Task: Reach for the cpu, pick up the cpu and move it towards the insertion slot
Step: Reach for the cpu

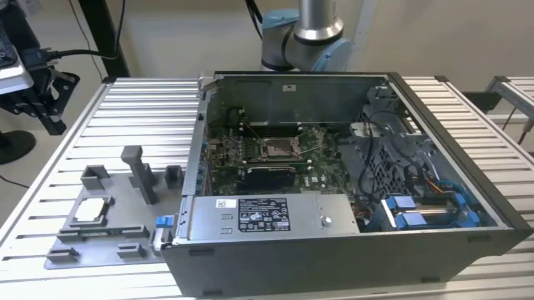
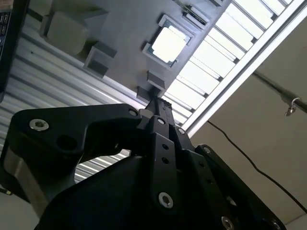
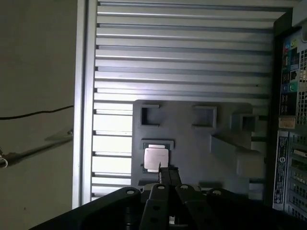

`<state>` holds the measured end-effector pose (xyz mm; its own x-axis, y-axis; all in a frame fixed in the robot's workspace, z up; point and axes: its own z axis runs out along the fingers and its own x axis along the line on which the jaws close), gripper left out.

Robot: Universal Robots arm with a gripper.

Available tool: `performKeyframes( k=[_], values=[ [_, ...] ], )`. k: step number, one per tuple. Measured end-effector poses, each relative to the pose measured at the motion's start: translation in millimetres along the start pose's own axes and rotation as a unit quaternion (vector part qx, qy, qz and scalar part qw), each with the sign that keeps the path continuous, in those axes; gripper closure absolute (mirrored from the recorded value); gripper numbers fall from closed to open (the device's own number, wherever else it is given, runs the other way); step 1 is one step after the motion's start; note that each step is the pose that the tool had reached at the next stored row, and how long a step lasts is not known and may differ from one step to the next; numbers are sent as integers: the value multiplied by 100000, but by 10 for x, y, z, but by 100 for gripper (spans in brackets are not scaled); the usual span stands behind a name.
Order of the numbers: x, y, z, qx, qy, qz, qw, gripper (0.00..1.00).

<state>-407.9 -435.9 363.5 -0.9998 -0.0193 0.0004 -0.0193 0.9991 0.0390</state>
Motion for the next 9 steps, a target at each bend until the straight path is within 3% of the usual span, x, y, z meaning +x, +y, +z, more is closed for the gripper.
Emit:
performKeyframes(
  k=[6,7,9],
  values=[
    [1,0,0,-7,13,1,100000,100],
    [1,0,0,-9,13,4,100000,0],
    [1,0,0,-12,16,5,100000,0]
  ],
)
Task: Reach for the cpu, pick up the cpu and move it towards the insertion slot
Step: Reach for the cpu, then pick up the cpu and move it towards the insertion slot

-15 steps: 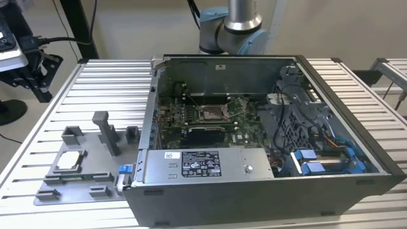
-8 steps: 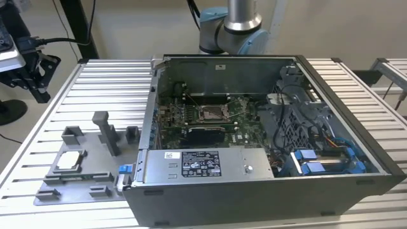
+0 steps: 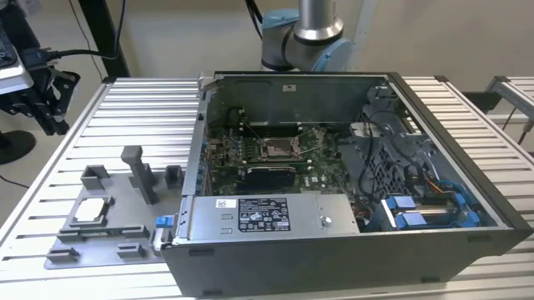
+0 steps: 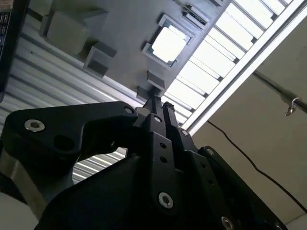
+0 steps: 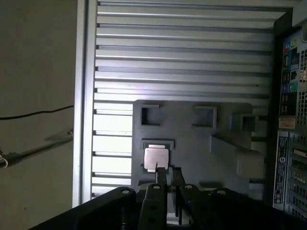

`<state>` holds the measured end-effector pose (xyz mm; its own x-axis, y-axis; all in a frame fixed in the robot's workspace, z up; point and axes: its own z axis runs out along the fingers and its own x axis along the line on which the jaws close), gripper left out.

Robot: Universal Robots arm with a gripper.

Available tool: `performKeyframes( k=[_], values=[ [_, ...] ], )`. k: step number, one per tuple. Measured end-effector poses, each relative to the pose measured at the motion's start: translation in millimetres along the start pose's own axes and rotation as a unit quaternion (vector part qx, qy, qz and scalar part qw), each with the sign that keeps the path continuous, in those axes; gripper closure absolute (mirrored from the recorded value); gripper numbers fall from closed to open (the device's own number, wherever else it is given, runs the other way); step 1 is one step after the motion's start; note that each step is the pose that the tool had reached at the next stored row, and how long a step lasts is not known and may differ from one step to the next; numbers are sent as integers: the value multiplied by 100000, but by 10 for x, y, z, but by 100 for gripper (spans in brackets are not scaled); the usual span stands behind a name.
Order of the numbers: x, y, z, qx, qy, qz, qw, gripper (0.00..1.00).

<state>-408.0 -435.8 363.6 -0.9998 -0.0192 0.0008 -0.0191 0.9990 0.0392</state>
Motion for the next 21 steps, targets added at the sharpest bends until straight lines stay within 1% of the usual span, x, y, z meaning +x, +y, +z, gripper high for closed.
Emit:
performKeyframes(
  k=[16,21],
  values=[
    [0,0,4,-18,20,-1,100000,0],
    [2,-4,84,-20,22,-7,100000,0]
  ],
)
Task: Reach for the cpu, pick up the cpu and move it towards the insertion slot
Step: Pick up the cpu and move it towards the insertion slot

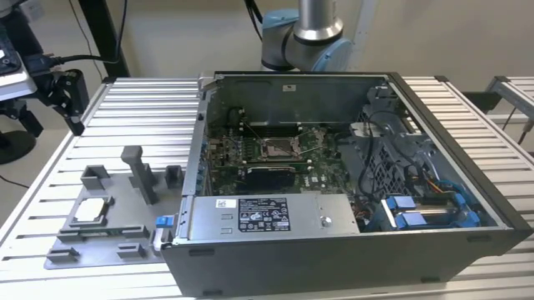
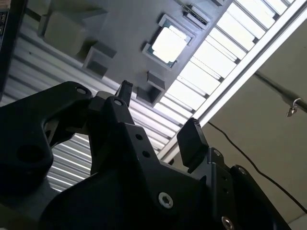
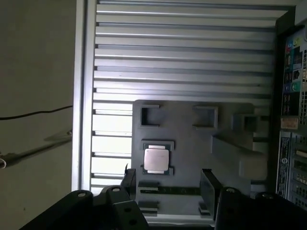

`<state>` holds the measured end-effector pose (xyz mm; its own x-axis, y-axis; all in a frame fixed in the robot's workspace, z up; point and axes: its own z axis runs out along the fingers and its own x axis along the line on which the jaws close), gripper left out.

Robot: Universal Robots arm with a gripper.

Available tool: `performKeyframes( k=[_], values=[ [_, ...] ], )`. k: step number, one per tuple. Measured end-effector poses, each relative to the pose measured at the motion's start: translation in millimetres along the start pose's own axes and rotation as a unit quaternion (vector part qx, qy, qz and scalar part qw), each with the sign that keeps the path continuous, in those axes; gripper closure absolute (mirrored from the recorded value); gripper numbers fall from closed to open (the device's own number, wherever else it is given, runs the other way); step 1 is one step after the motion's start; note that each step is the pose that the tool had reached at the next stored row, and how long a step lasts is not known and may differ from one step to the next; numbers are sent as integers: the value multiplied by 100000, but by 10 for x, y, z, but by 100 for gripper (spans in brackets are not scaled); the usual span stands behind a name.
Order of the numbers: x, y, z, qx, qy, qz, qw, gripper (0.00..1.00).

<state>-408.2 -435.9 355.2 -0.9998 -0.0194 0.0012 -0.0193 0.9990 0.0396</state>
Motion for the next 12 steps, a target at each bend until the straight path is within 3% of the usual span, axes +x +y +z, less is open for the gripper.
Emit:
performKeyframes(
  k=[12],
  values=[
    [10,-8,218,1,2,5,100000,0]
  ],
)
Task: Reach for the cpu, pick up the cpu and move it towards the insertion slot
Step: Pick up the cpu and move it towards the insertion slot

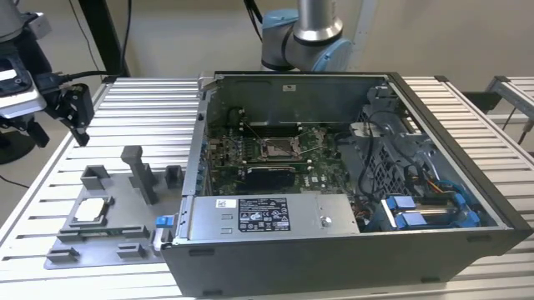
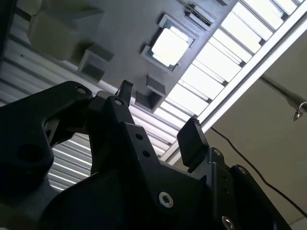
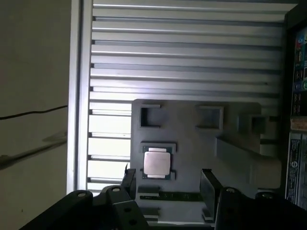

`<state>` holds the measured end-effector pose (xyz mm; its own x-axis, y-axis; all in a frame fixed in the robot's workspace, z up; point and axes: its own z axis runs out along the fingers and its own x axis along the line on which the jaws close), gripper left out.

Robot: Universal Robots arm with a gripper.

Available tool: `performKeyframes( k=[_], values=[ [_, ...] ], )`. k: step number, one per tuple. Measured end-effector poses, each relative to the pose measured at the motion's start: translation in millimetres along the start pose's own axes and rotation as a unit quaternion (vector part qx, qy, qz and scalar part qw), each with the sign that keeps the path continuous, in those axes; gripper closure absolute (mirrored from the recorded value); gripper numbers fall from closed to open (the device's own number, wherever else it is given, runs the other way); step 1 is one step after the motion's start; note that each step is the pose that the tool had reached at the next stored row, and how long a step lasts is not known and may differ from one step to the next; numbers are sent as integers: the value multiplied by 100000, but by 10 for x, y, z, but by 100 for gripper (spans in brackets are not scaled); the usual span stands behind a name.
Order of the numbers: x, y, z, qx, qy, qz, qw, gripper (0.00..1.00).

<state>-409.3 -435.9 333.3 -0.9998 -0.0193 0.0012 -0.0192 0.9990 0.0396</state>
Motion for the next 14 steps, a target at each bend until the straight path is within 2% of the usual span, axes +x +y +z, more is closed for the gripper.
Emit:
performKeyframes(
  k=[14],
  values=[
    [22,-9,242,-17,-2,48,100000,0]
  ],
)
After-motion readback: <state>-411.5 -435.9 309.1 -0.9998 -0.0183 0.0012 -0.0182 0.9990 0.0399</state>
